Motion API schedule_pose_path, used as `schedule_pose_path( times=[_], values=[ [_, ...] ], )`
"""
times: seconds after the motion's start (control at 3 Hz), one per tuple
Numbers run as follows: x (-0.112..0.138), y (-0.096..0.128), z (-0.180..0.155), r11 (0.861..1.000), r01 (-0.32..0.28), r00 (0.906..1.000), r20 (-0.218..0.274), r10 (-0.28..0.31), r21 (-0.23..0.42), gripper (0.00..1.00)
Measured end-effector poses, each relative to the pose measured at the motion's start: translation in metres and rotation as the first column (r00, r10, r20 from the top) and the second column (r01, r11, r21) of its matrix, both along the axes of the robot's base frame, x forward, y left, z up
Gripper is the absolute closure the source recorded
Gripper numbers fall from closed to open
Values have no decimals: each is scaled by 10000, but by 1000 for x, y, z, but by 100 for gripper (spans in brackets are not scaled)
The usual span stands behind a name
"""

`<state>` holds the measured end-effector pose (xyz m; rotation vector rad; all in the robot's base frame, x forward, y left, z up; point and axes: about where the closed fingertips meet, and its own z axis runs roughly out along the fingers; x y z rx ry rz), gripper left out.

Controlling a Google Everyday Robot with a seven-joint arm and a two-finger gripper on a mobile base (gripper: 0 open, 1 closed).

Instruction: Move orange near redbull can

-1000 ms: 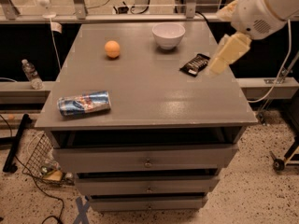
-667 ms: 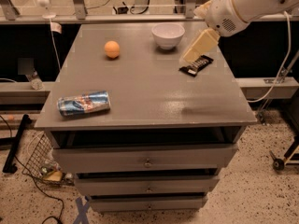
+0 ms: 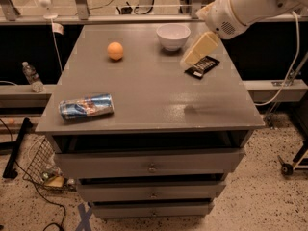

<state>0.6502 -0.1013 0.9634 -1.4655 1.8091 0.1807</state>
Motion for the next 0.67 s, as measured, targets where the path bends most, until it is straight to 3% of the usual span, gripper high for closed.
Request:
schedule_pose_path(
  times=[0.33, 0.67],
  values=[
    [51, 47, -11, 9945, -872, 9925, 805, 918, -587, 0],
    [84, 89, -13, 9837, -1510, 9773, 1346, 1633, -974, 0]
  ],
)
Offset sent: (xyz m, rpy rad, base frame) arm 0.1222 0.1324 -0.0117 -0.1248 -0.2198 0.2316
